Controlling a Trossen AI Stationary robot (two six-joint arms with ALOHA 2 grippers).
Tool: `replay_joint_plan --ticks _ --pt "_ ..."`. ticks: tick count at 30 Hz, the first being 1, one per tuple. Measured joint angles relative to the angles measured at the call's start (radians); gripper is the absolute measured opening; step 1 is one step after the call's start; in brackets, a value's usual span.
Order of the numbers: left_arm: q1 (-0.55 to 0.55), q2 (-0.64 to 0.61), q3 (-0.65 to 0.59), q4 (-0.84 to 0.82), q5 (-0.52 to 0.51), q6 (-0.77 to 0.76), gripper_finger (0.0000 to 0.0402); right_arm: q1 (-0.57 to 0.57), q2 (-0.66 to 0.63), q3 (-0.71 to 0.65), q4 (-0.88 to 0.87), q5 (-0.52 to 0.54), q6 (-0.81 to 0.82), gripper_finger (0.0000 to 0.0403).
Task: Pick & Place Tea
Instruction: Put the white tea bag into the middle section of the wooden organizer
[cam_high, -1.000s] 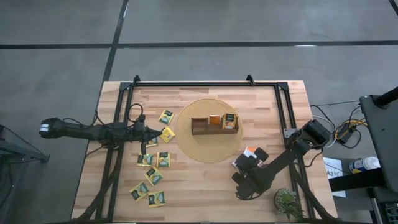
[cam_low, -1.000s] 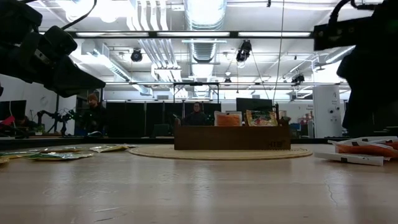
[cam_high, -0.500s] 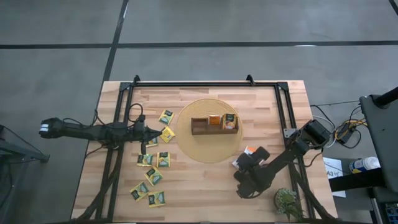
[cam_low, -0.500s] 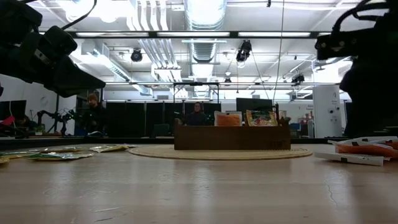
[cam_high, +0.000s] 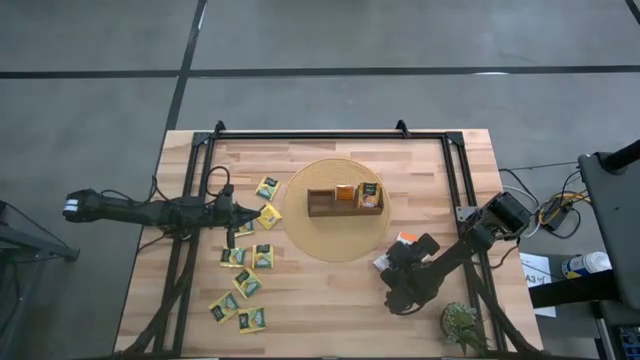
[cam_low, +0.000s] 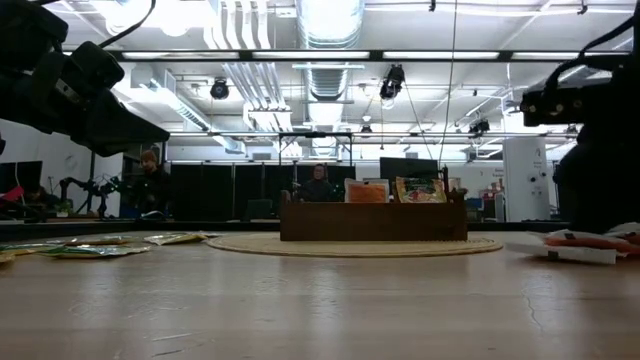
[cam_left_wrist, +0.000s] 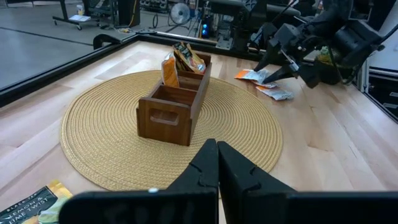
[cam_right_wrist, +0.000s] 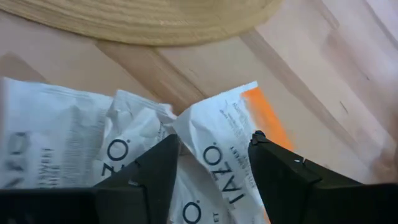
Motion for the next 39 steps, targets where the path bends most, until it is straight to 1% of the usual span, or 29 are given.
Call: replay_joint_plan --ticks 3,6,10,11,19,23,31,35,39 --pt "0.0 0.0 0.0 0.0 0.0 0.0 0.0 -0.006 0.0 -0.018 -0.001 -0.074 0.033 0.0161" --pt "0.0 0.0 0.0 0.0 0.0 0.0 0.0 -0.011 -0.001 -0.032 -0.002 -0.126 0.063 0.0115" --pt "0.0 0.0 0.0 0.0 0.0 0.0 0.0 -0.01 -0.001 -0.038 -0.002 -0.125 0.087 0.0034" --pt "0.0 0.0 0.0 0.0 0.0 0.0 0.0 -0.01 -0.001 -0.038 -0.002 -0.116 0.087 0.0022" --pt "0.0 0.0 0.0 0.0 0.0 0.0 0.0 -0.01 -0.013 -0.003 -0.007 -0.002 0.098 0.001" --pt "0.0 0.0 0.0 0.0 0.0 0.0 0.0 -0.01 -0.05 0.013 -0.008 0.056 0.107 0.0009" --pt "0.0 0.0 0.0 0.0 0.0 0.0 0.0 -0.009 -0.151 0.042 0.006 0.196 0.228 0.0009" --pt "0.0 0.0 0.0 0.0 0.0 0.0 0.0 -0.011 -0.181 0.05 0.048 0.21 0.278 0.0009" --pt "0.0 0.0 0.0 0.0 0.0 0.0 0.0 -0.017 -0.194 0.057 0.106 0.21 0.244 0.0009"
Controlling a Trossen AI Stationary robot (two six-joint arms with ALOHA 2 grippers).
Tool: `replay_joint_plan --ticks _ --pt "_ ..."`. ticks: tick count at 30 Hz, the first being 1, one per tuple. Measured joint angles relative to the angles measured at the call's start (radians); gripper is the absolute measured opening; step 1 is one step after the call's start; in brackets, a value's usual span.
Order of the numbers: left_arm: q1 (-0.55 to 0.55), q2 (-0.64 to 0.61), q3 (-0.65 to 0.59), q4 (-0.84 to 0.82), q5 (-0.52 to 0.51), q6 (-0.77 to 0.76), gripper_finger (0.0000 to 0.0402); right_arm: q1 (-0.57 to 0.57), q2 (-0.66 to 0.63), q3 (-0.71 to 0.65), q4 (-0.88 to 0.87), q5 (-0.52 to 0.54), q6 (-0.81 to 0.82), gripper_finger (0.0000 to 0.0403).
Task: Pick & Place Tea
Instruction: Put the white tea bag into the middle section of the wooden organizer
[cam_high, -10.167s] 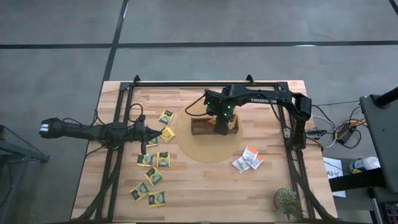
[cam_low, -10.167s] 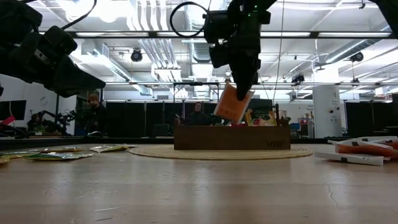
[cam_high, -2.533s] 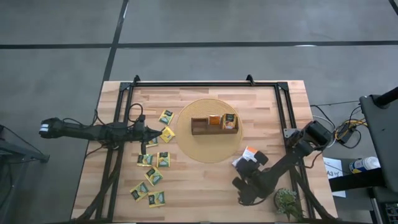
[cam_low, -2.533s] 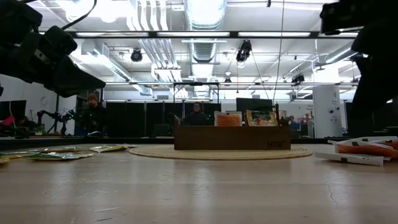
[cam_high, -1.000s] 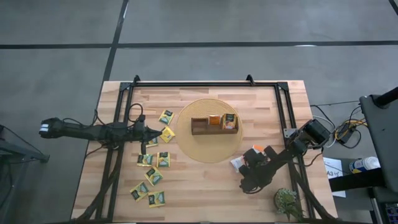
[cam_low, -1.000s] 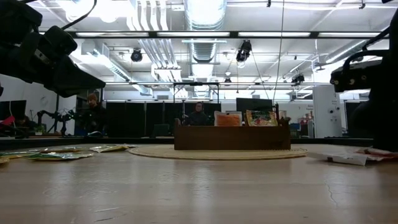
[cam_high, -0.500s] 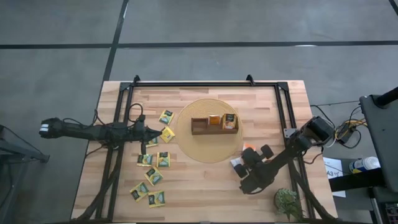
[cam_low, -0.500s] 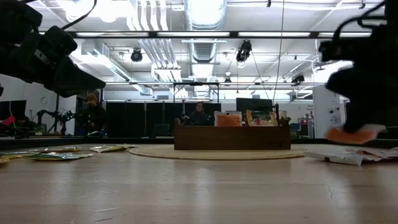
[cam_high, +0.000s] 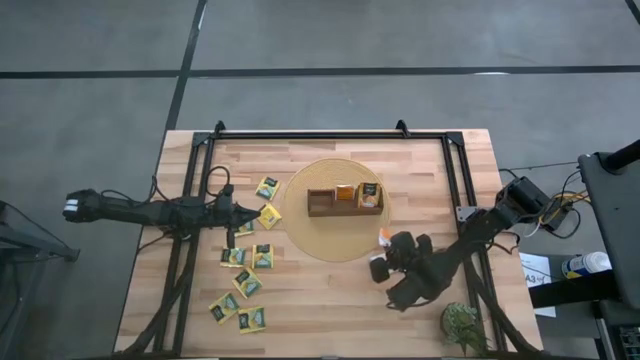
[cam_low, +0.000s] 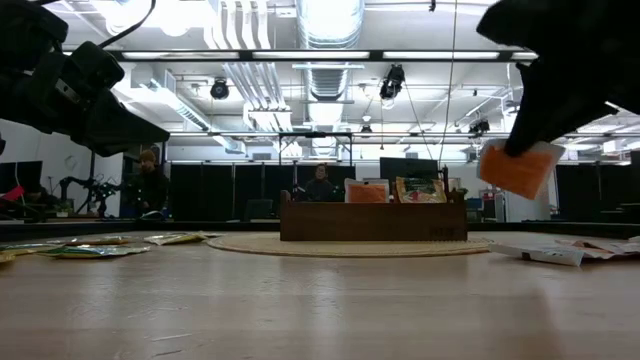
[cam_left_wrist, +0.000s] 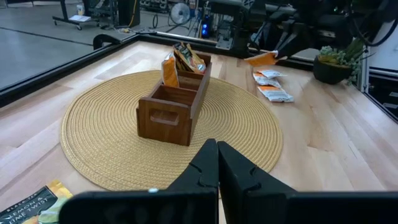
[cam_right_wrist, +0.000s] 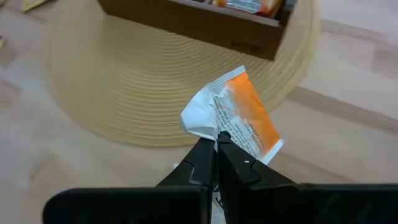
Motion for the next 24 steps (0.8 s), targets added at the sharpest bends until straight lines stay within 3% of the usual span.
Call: replay_joint_plan --ticks 11,20,24 --pt "0.0 0.0 0.0 0.0 0.0 0.0 0.0 -0.088 -0.001 0.068 0.008 -0.007 -0.136 0.0009" --pt "0.0 0.0 0.0 0.0 0.0 0.0 0.0 -0.187 -0.002 0.134 0.081 -0.047 -0.429 0.0008" --pt "0.0 0.0 0.0 0.0 0.0 0.0 0.0 -0.244 -0.022 0.156 0.084 -0.112 -0.553 0.0008"
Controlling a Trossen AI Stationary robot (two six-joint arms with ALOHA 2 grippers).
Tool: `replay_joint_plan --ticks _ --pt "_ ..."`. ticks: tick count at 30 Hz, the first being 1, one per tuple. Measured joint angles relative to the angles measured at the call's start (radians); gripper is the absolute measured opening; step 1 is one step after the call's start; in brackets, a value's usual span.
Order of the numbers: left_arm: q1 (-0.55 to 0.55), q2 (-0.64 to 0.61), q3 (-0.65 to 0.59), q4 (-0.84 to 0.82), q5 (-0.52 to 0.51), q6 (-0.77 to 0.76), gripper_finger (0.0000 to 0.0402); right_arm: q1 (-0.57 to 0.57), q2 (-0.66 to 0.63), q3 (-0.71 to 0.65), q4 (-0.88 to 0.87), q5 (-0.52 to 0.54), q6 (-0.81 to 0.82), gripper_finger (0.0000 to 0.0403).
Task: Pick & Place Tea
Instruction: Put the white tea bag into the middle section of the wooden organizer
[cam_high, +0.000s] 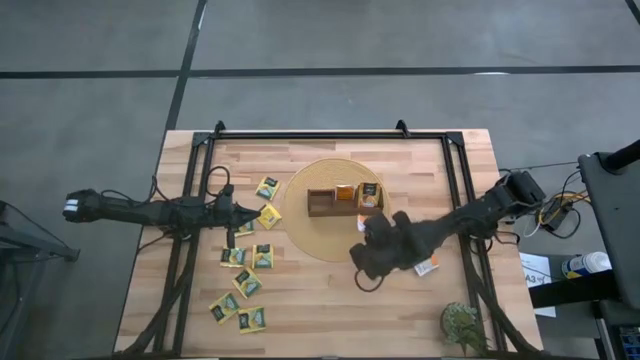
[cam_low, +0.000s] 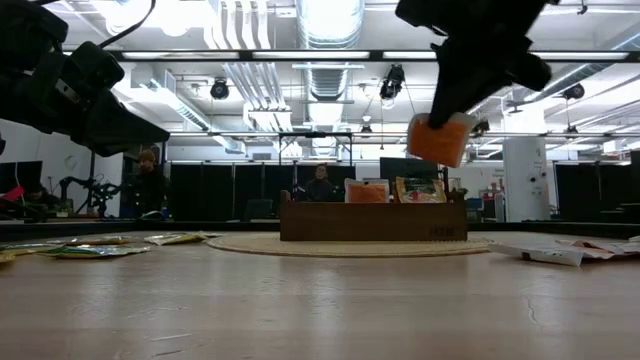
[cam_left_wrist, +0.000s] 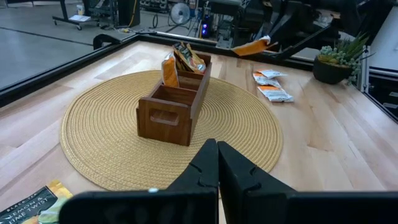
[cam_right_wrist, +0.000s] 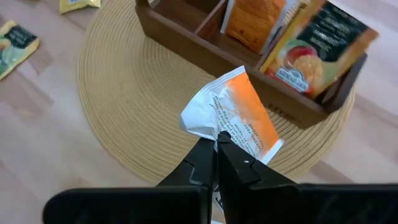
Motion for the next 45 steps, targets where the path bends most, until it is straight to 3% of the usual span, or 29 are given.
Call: replay_joint_plan --ticks 8,16,20,36,45 --pt "0.0 0.001 0.0 0.0 0.0 0.0 0.0 -0.202 -0.108 0.0 0.023 -0.253 -0.294 0.0008" --pt "0.0 0.002 0.0 0.0 0.0 0.0 0.0 -0.458 -0.134 0.0 0.129 -0.645 -0.597 0.0008" --pt "0.0 0.002 0.0 0.0 0.0 0.0 0.0 -0.559 -0.127 -0.001 0.16 -0.785 -0.704 0.0008" --pt "0.0 0.002 0.0 0.0 0.0 0.0 0.0 -0.8 -0.054 0.005 0.168 -1.118 -0.917 0.0008" --pt "0.0 0.002 0.0 0.0 0.0 0.0 0.0 -0.821 0.094 0.164 0.1 -1.135 -1.05 0.0008"
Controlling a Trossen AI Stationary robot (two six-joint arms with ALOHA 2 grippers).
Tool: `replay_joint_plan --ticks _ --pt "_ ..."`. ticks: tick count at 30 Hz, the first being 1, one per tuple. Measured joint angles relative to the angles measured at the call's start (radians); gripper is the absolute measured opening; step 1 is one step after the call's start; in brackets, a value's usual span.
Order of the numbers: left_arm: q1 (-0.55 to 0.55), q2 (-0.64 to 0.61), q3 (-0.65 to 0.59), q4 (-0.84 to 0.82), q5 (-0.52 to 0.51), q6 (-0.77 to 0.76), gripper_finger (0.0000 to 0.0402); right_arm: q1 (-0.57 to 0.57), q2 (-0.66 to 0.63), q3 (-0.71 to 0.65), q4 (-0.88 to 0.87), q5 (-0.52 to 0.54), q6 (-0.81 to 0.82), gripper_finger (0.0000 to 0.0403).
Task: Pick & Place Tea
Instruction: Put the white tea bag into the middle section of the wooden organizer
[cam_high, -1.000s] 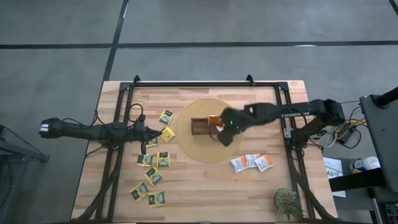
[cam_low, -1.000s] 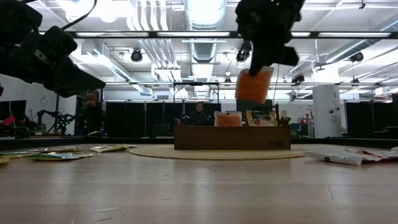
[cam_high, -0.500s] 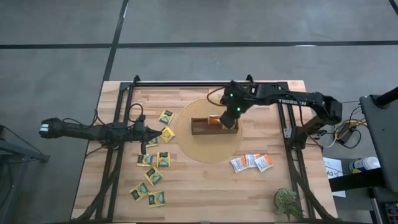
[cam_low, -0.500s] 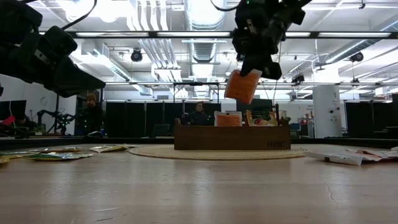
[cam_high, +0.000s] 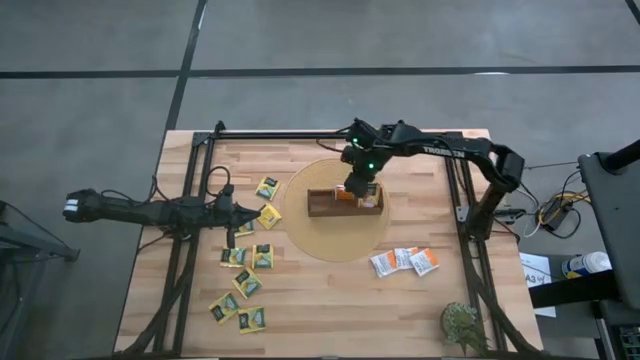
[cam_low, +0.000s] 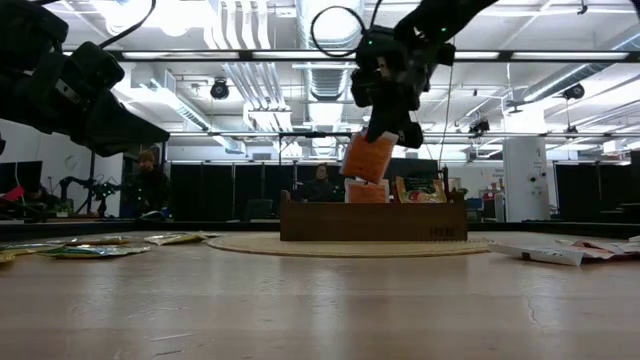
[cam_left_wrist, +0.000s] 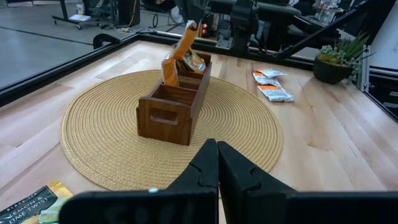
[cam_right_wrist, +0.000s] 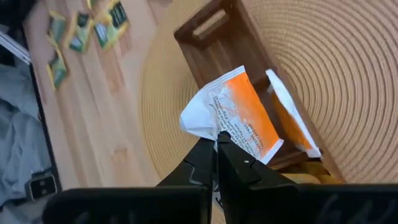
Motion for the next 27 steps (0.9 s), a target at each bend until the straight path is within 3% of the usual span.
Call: replay_joint_plan --ticks 6,17,27 --pt "0.0 0.0 0.0 0.0 0.0 0.0 0.0 0.001 0.112 0.135 -0.206 -0.002 -0.046 0.0008" --pt "0.0 0.0 0.0 0.0 0.0 0.0 0.0 0.001 0.238 0.225 -0.225 0.003 -0.107 0.0008" --pt "0.0 0.0 0.0 0.0 0.0 0.0 0.0 -0.002 0.251 0.227 -0.281 0.011 -0.098 0.0008"
